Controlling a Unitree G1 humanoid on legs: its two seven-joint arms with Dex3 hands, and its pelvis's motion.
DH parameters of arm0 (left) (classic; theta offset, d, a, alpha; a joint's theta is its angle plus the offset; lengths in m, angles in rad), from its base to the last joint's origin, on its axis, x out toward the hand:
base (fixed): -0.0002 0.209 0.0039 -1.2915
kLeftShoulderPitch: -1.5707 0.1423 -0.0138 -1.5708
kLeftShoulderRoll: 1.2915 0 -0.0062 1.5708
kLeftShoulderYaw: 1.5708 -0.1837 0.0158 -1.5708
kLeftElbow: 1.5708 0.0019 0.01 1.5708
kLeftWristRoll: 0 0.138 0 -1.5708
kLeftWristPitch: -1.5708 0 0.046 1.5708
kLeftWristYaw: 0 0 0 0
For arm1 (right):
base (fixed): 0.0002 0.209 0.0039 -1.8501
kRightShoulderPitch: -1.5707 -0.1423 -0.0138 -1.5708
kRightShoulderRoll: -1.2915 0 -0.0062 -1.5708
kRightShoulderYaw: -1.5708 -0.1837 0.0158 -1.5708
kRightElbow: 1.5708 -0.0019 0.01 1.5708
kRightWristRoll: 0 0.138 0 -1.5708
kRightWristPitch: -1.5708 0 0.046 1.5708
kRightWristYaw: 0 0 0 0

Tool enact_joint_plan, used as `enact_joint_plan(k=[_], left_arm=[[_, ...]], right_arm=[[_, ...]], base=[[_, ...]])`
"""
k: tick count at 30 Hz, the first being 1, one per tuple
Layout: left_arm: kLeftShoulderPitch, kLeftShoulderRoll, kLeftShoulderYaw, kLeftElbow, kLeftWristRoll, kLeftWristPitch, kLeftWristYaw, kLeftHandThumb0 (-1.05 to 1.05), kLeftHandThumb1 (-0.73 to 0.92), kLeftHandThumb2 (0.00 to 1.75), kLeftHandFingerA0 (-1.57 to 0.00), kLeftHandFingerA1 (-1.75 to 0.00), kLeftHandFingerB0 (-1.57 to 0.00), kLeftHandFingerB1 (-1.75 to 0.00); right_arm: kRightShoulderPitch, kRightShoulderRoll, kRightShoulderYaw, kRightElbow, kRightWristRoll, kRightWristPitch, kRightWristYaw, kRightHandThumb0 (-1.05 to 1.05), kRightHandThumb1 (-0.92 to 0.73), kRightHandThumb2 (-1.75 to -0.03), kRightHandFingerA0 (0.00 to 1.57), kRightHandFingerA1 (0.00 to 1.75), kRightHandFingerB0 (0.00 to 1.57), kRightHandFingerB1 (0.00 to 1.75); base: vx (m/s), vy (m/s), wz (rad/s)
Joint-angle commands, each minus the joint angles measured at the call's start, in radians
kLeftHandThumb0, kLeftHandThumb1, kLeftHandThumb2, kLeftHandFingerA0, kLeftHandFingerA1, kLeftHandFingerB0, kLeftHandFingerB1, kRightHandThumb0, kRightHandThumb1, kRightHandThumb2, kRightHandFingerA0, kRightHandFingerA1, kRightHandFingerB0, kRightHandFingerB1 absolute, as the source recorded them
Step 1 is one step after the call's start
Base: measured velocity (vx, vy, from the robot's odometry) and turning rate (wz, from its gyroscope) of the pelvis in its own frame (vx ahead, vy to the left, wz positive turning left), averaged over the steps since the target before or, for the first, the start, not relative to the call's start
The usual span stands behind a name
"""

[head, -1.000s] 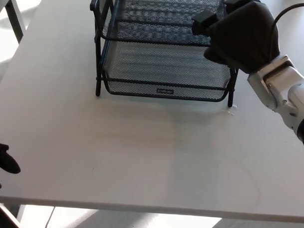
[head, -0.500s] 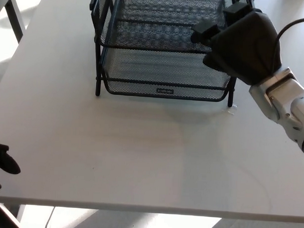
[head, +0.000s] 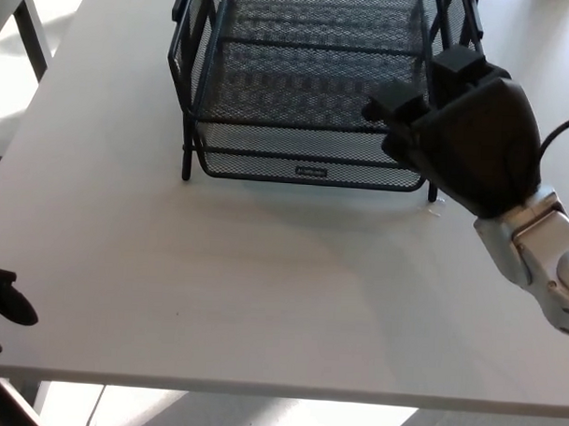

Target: The robot uses its right hand to grab the drawer kept on the middle of the desk and pull it out towards the robot

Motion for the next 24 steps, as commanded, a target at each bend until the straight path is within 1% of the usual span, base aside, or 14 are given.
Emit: enact_joint_plan(k=[1, 2, 3, 4, 7, 9, 11, 12, 17, 20, 21, 22, 24], left_arm=[[0.01, 0.012, 0.01, 0.001, 0.014, -0.004, -0.011, -0.29, 0.56, 0.57, -0.8, -0.9, -0.82, -0.61], [0.012, 0.013, 0.01, 0.002, 0.013, -0.007, -0.011, -0.29, 0.56, 0.57, -0.8, -0.9, -0.82, -0.61], [0.013, 0.012, 0.011, 0.0, 0.016, -0.004, -0.009, -0.29, 0.56, 0.57, -0.8, -0.89, -0.83, -0.6], [0.014, 0.013, 0.01, -0.002, 0.014, 0.002, -0.014, -0.28, 0.56, 0.57, -0.79, -0.87, -0.82, -0.59], [0.012, 0.013, 0.01, 0.0, 0.009, 0.001, -0.019, -0.28, 0.56, 0.57, -0.79, -0.87, -0.82, -0.6], [0.016, 0.011, 0.01, 0.003, 0.018, -0.01, -0.009, -0.28, 0.56, 0.57, -0.8, -0.87, -0.83, -0.6], [0.016, 0.01, 0.01, 0.0, 0.017, -0.006, -0.012, -0.28, 0.56, 0.57, -0.79, -0.88, -0.83, -0.6], [0.014, 0.01, 0.008, 0.005, 0.02, -0.01, -0.009, -0.29, 0.56, 0.56, -0.8, -0.89, -0.82, -0.61], [0.019, 0.008, 0.012, -0.005, 0.01, 0.005, -0.018, -0.29, 0.56, 0.57, -0.8, -0.88, -0.82, -0.6], [0.02, 0.009, 0.011, -0.005, 0.01, 0.01, -0.022, -0.29, 0.57, 0.57, -0.79, -0.88, -0.82, -0.59], [0.018, 0.008, 0.01, 0.001, 0.01, 0.004, -0.019, -0.28, 0.56, 0.57, -0.8, -0.87, -0.82, -0.59], [0.017, 0.008, 0.01, 0.004, 0.01, 0.002, -0.018, -0.28, 0.56, 0.57, -0.8, -0.87, -0.82, -0.59], [0.016, 0.008, 0.011, 0.001, 0.003, 0.004, -0.025, -0.28, 0.56, 0.57, -0.8, -0.87, -0.82, -0.59]], right_arm=[[0.096, -0.045, -0.024, -0.089, -0.018, 0.02, 0.061, -0.37, -0.53, -0.64, 0.92, 1.62, 0.97, 0.73], [0.115, -0.047, -0.031, -0.112, -0.018, 0.029, 0.075, -0.4, -0.54, -0.66, 0.92, 1.57, 0.96, 0.73], [0.132, -0.048, -0.039, -0.126, -0.024, 0.033, 0.061, -0.38, -0.53, -0.63, 0.94, 1.57, 0.99, 0.7], [0.158, -0.056, -0.047, -0.158, -0.033, 0.048, 0.067, -0.38, -0.54, -0.63, 0.93, 1.59, 0.98, 0.69], [0.191, -0.056, -0.068, -0.196, -0.028, 0.051, 0.089, -0.37, -0.53, -0.63, 0.93, 1.59, 0.97, 0.72], [0.228, -0.061, -0.08, -0.235, -0.03, 0.058, 0.119, -0.37, -0.55, -0.61, 0.93, 1.59, 0.96, 0.67], [0.24, -0.061, -0.086, -0.248, -0.036, 0.06, 0.127, -0.36, -0.53, -0.64, 0.92, 1.59, 0.96, 0.67], [0.244, -0.06, -0.088, -0.251, -0.041, 0.06, 0.126, -0.37, -0.55, -0.62, 0.94, 1.56, 0.96, 0.66], [0.251, -0.046, -0.093, -0.248, -0.049, 0.059, 0.122, -0.37, -0.54, -0.6, 0.93, 1.56, 0.97, 0.67], [0.247, -0.032, -0.092, -0.234, -0.051, 0.055, 0.109, -0.36, -0.52, -0.61, 0.92, 1.6, 0.97, 0.67], [0.248, -0.032, -0.093, -0.235, -0.047, 0.051, 0.116, -0.36, -0.54, -0.57, 0.91, 1.58, 0.96, 0.65], [0.248, -0.031, -0.094, -0.235, -0.045, 0.048, 0.12, -0.36, -0.54, -0.57, 0.91, 1.58, 0.96, 0.65], [0.248, -0.032, -0.095, -0.234, -0.045, 0.04, 0.112, -0.36, -0.53, -0.58, 0.93, 1.59, 0.96, 0.69]], base=[[0.0, 0.0, 0.0], [0.0, 0.0, 0.0], [0.0, 0.0, 0.0], [0.0, 0.0, 0.0], [0.0, 0.0, 0.0], [0.0, 0.0, 0.0], [0.0, 0.0, 0.0], [0.0, 0.0, 0.0], [0.0, 0.0, 0.0], [0.0, 0.0, 0.0], [0.0, 0.0, 0.0], [0.0, 0.0, 0.0], [0.0, 0.0, 0.0]])
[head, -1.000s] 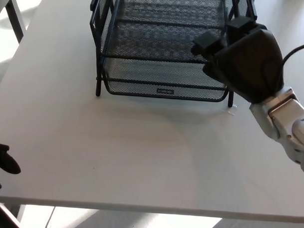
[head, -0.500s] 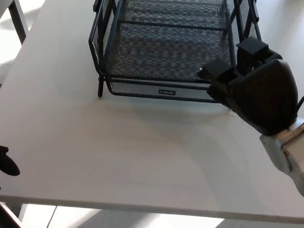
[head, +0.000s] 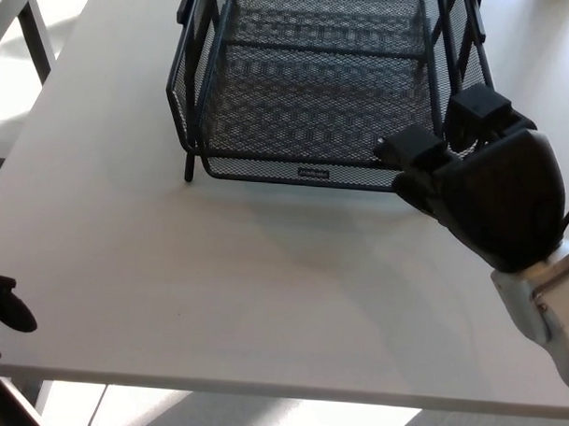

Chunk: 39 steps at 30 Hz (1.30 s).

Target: The robot uses its right hand to grab the drawer kept on the middle of the desk and pull it out towards the robot

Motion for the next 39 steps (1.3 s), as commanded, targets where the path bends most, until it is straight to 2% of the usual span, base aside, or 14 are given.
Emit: enact_joint_plan(k=[1, 19, 23, 26, 27, 28, 29, 30, 31, 32, 33, 35, 37, 39], left_arm=[[0.004, 0.009, 0.009, 0.004, 0.001, 0.002, -0.017, -0.28, 0.56, 0.57, -0.8, -0.87, -0.82, -0.59], [0.008, 0.014, 0.015, 0.017, 0.012, -0.028, -0.005, -0.29, 0.56, 0.57, -0.8, -0.9, -0.83, -0.62], [0.019, 0.01, 0.018, 0.011, 0.008, -0.019, -0.009, -0.29, 0.57, 0.56, -0.79, -0.9, -0.82, -0.61], [0.02, 0.013, 0.021, 0.007, 0.013, -0.017, -0.011, -0.29, 0.56, 0.57, -0.79, -0.89, -0.82, -0.61], [0.02, 0.012, 0.021, 0.007, 0.013, -0.017, -0.011, -0.29, 0.56, 0.57, -0.79, -0.89, -0.82, -0.61], [0.019, 0.011, 0.02, 0.01, 0.015, -0.02, -0.009, -0.29, 0.56, 0.57, -0.8, -0.89, -0.83, -0.6], [0.017, 0.01, 0.02, 0.014, 0.016, -0.023, -0.006, -0.29, 0.56, 0.57, -0.8, -0.89, -0.83, -0.6], [0.026, 0.007, 0.02, 0.012, 0.019, -0.023, -0.002, -0.29, 0.56, 0.57, -0.8, -0.89, -0.83, -0.61], [0.026, 0.008, 0.02, 0.014, 0.02, -0.029, 0.0, -0.29, 0.56, 0.57, -0.8, -0.9, -0.82, -0.61], [0.026, 0.008, 0.02, 0.014, 0.02, -0.029, 0.0, -0.29, 0.56, 0.57, -0.8, -0.9, -0.82, -0.61], [0.025, 0.007, 0.018, 0.015, 0.021, -0.023, -0.001, -0.29, 0.56, 0.57, -0.79, -0.91, -0.82, -0.61], [0.025, 0.007, 0.018, 0.015, 0.021, -0.022, -0.001, -0.29, 0.56, 0.57, -0.79, -0.91, -0.82, -0.61], [0.026, 0.006, 0.019, 0.012, 0.02, -0.019, -0.003, -0.29, 0.56, 0.57, -0.79, -0.9, -0.82, -0.61], [0.025, 0.005, 0.018, 0.014, 0.017, -0.02, -0.003, -0.29, 0.56, 0.57, -0.8, -0.9, -0.83, -0.6]], right_arm=[[0.038, -0.003, 0.005, 0.03, -0.006, -0.006, 0.036, -0.36, -0.53, -0.58, 0.93, 1.59, 0.96, 0.69], [0.198, -0.033, -0.011, -0.1, -0.029, -0.004, 0.035, -0.42, -0.55, -0.56, 0.9, 1.59, 0.94, 0.64], [0.234, -0.041, -0.033, -0.121, 0.005, -0.02, 0.069, -0.39, -0.6, -0.58, 0.82, 1.57, 0.84, 0.62], [0.249, -0.036, -0.051, -0.147, 0.02, -0.001, 0.129, -0.42, -0.66, -0.6, 0.73, 1.18, 0.6, 0.41], [0.251, -0.036, -0.053, -0.15, 0.021, -0.001, 0.135, -0.42, -0.66, -0.6, 0.73, 1.18, 0.6, 0.41], [0.259, -0.031, -0.06, -0.166, 0.026, 0.015, 0.166, -0.54, -0.53, -0.89, 0.53, 0.72, 0.27, 0.48], [0.268, -0.027, -0.067, -0.185, 0.035, 0.036, 0.204, -0.54, -0.53, -0.89, 0.53, 0.72, 0.27, 0.48], [0.282, -0.02, -0.072, -0.207, 0.02, 0.075, 0.243, -0.52, -0.65, -0.59, 0.45, 0.54, 0.25, 0.31], [0.284, -0.018, -0.074, -0.217, 0.005, 0.095, 0.257, -0.52, -0.63, -0.59, 0.36, 0.43, 0.18, 0.3], [0.285, -0.017, -0.075, -0.219, 0.004, 0.096, 0.26, -0.52, -0.63, -0.59, 0.36, 0.43, 0.18, 0.3], [0.281, -0.004, -0.085, -0.234, -0.006, 0.141, 0.301, -0.66, -0.38, -0.75, 0.0, 0.18, 0.0, 0.2], [0.282, -0.001, -0.088, -0.24, -0.009, 0.148, 0.31, -0.66, -0.38, -0.75, 0.0, 0.18, 0.0, 0.2], [0.281, 0.005, -0.099, -0.264, -0.017, 0.174, 0.337, -0.83, -0.4, -0.68, 0.0, 0.03, 0.0, 0.05], [0.279, 0.006, -0.113, -0.279, -0.015, 0.18, 0.342, -0.84, -0.4, -0.68, 0.0, 0.08, 0.0, 0.07]], base=[[0.0, 0.0, 0.0], [0.0, 0.0, 0.0], [0.0, 0.0, 0.0], [0.0, 0.0, 0.0], [0.0, 0.0, 0.0], [0.0, 0.0, 0.0], [0.0, 0.0, 0.0], [0.0, 0.0, 0.0], [0.0, 0.0, 0.0], [0.0, 0.0, 0.0], [0.0, 0.0, 0.0], [0.0, 0.0, 0.0], [0.0, 0.0, 0.0], [0.0, 0.0, 0.0]])
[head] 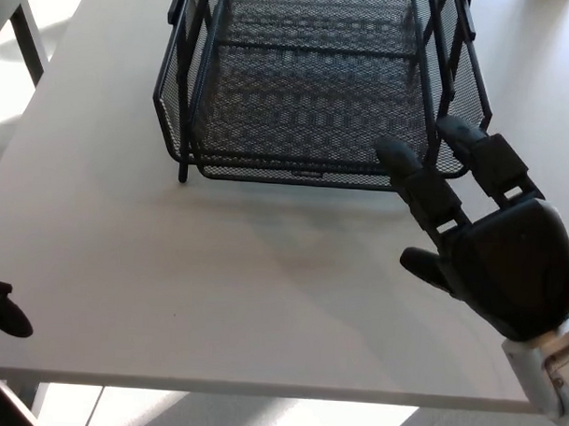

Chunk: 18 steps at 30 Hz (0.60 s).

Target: The robot uses its right hand to grab the drawer kept on the middle of the desk and pull it out towards the robot

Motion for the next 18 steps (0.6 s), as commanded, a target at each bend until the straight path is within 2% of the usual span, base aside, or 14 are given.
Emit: enact_joint_plan(k=[1, 2, 3, 4, 13, 14, 18], left_arm=[[0.01, 0.004, 0.007, 0.014, 0.006, -0.014, -0.001, -0.29, 0.56, 0.57, -0.8, -0.9, -0.83, -0.6], [0.01, 0.007, 0.007, 0.012, 0.011, -0.013, -0.001, -0.3, 0.57, 0.57, -0.79, -0.89, -0.82, -0.6], [0.01, 0.006, 0.007, 0.015, 0.011, -0.018, 0.002, -0.29, 0.57, 0.57, -0.79, -0.89, -0.82, -0.6], [0.011, 0.005, 0.007, 0.016, 0.012, -0.02, 0.004, -0.29, 0.57, 0.56, -0.79, -0.9, -0.82, -0.61], [0.018, 0.003, 0.008, 0.015, 0.009, -0.013, 0.0, -0.29, 0.57, 0.57, -0.79, -0.89, -0.83, -0.61], [0.025, 0.006, 0.012, 0.009, 0.006, -0.009, -0.004, -0.28, 0.57, 0.57, -0.78, -0.88, -0.82, -0.6], [0.025, 0.004, 0.012, 0.012, 0.012, -0.015, 0.002, -0.28, 0.57, 0.56, -0.78, -0.89, -0.82, -0.6]], right_arm=[[0.03, 0.012, -0.059, -0.07, 0.007, 0.126, 0.209, -0.84, -0.4, -0.68, 0.0, 0.08, 0.0, 0.07], [0.032, 0.009, -0.064, -0.077, 0.0, 0.13, 0.211, -0.73, -0.48, -0.69, 0.0, 0.0, 0.0, 0.03], [0.035, 0.009, -0.07, -0.083, 0.002, 0.127, 0.207, -0.63, -0.53, -0.59, 0.0, 0.0, 0.0, 0.0], [0.038, 0.005, -0.077, -0.094, 0.003, 0.125, 0.213, -0.75, -0.47, -0.68, 0.0, 0.0, 0.0, 0.02], [0.089, -0.013, -0.159, -0.185, 0.024, 0.1, 0.254, -0.75, -0.46, -0.68, 0.0, 0.0, 0.0, 0.1], [0.1, -0.017, -0.174, -0.197, 0.023, 0.1, 0.243, -0.88, -0.44, -0.7, 0.0, 0.03, 0.0, 0.08], [0.135, -0.033, -0.219, -0.232, 0.01, 0.098, 0.236, -0.86, -0.43, -0.71, 0.0, 0.07, 0.0, 0.1]], base=[[0.0, 0.0, 0.0], [0.0, 0.0, 0.0], [0.0, 0.0, 0.0], [0.0, 0.0, 0.0], [0.0, 0.0, 0.0], [0.0, 0.0, 0.0], [0.0, 0.0, 0.0]])
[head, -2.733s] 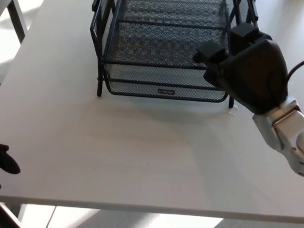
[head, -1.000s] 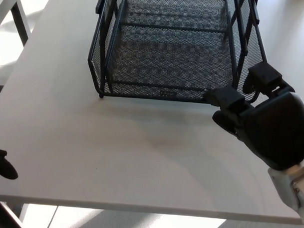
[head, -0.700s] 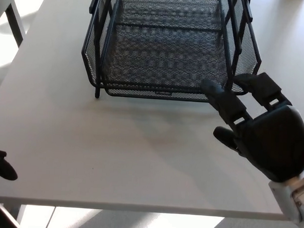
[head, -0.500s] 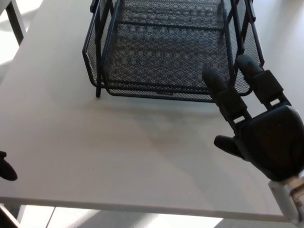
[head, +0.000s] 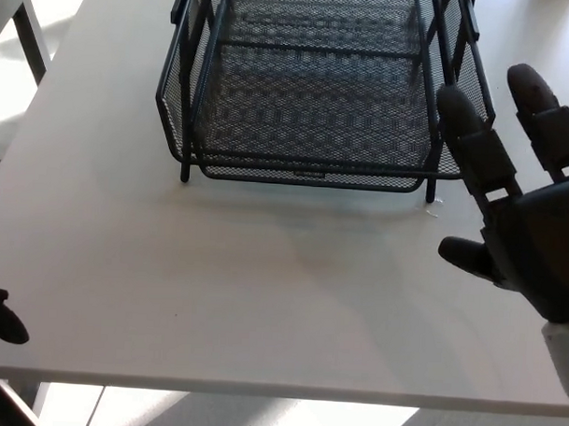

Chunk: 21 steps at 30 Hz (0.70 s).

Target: The robot uses its right hand to grab the drawer kept on the middle of the desk and pull it out towards the robot

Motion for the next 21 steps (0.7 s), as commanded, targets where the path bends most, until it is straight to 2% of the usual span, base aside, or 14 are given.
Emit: enact_joint_plan(k=[1, 5, 6, 7, 12, 13, 14, 15, 16, 18, 19, 20, 21], left_arm=[[0.013, 0.005, 0.01, -0.004, 0.007, 0.003, -0.006, -0.29, 0.58, 0.57, -0.77, -0.88, -0.81, -0.61], [0.022, 0.003, 0.016, -0.009, 0.011, 0.008, 0.0, -0.28, 0.56, 0.57, -0.78, -0.87, -0.82, -0.6], [0.019, 0.004, 0.014, -0.005, 0.014, 0.0, 0.002, -0.27, 0.56, 0.57, -0.78, -0.87, -0.82, -0.6], [0.018, 0.004, 0.014, 0.002, 0.011, -0.004, 0.003, -0.28, 0.56, 0.57, -0.78, -0.86, -0.82, -0.6], [0.019, 0.004, 0.016, 0.006, 0.011, -0.011, 0.006, -0.27, 0.56, 0.57, -0.79, -0.87, -0.83, -0.59], [0.02, 0.004, 0.017, 0.003, 0.01, -0.006, 0.003, -0.27, 0.56, 0.57, -0.79, -0.86, -0.82, -0.59], [0.021, 0.005, 0.017, -0.002, 0.01, 0.003, -0.001, -0.27, 0.56, 0.57, -0.78, -0.85, -0.82, -0.59], [0.021, 0.005, 0.017, -0.002, 0.01, 0.003, -0.001, -0.27, 0.56, 0.57, -0.78, -0.85, -0.82, -0.59], [0.02, 0.006, 0.016, 0.003, 0.014, -0.002, 0.002, -0.28, 0.56, 0.57, -0.79, -0.86, -0.82, -0.59], [0.018, 0.006, 0.016, 0.007, 0.017, -0.009, 0.007, -0.28, 0.56, 0.57, -0.79, -0.86, -0.82, -0.59], [0.019, 0.005, 0.017, 0.005, 0.013, -0.007, 0.005, -0.28, 0.57, 0.57, -0.78, -0.85, -0.82, -0.58], [0.019, 0.005, 0.017, 0.005, 0.013, -0.007, 0.005, -0.28, 0.57, 0.57, -0.78, -0.85, -0.82, -0.58], [0.021, 0.005, 0.018, 0.0, 0.009, -0.002, -0.001, -0.28, 0.57, 0.57, -0.79, -0.87, -0.81, -0.59]], right_arm=[[0.056, -0.035, -0.075, -0.055, 0.031, 0.001, 0.024, -0.85, -0.41, -0.7, 0.0, 0.07, 0.0, 0.13], [0.105, -0.044, -0.149, -0.101, 0.089, -0.043, 0.014, -0.81, -0.39, -0.69, 0.0, 0.07, 0.0, 0.19], [0.119, -0.053, -0.168, -0.114, 0.083, -0.041, 0.012, -0.63, -0.47, -0.68, 0.0, 0.0, 0.0, 0.24], [0.144, -0.06, -0.204, -0.128, 0.097, -0.045, 0.002, -0.78, -0.41, -0.68, 0.0, 0.0, 0.08, 0.22], [0.214, -0.076, -0.309, -0.17, 0.117, -0.053, 0.003, -0.79, -0.41, -0.69, 0.0, 0.05, 0.06, 0.21], [0.251, -0.08, -0.359, -0.182, 0.144, -0.062, -0.009, -0.61, -0.46, -0.69, 0.0, 0.0, 0.0, 0.25], [0.272, -0.074, -0.389, -0.19, 0.163, -0.068, -0.003, -0.75, -0.38, -0.7, 0.0, 0.1, 0.0, 0.22], [0.273, -0.071, -0.394, -0.191, 0.162, -0.072, 0.0, -0.75, -0.38, -0.7, 0.0, 0.1, 0.0, 0.22], [0.31, -0.068, -0.452, -0.187, 0.158, -0.056, -0.031, -0.84, -0.42, -0.7, 0.0, 0.02, 0.0, 0.15], [0.321, -0.058, -0.474, -0.193, 0.154, -0.049, -0.022, -0.84, -0.42, -0.7, 0.0, 0.02, 0.0, 0.15], [0.345, -0.039, -0.521, -0.174, 0.164, -0.018, -0.036, -0.77, -0.39, -0.66, 0.0, 0.01, 0.06, 0.23], [0.345, -0.036, -0.525, -0.174, 0.163, -0.021, -0.034, -0.77, -0.39, -0.66, 0.0, 0.01, 0.06, 0.23], [0.358, -0.027, -0.552, -0.162, 0.166, -0.008, -0.037, -0.62, -0.48, -0.69, 0.0, 0.0, 0.02, 0.28]], base=[[0.0, 0.0, 0.0], [0.0, 0.0, 0.0], [0.0, 0.0, 0.0], [0.0, 0.0, 0.0], [0.0, 0.0, 0.0], [0.0, 0.0, 0.0], [0.0, 0.0, 0.0], [0.0, 0.0, 0.0], [0.0, 0.0, 0.0], [0.0, 0.0, 0.0], [0.0, 0.0, 0.0], [0.0, 0.0, 0.0], [0.0, 0.0, 0.0]])
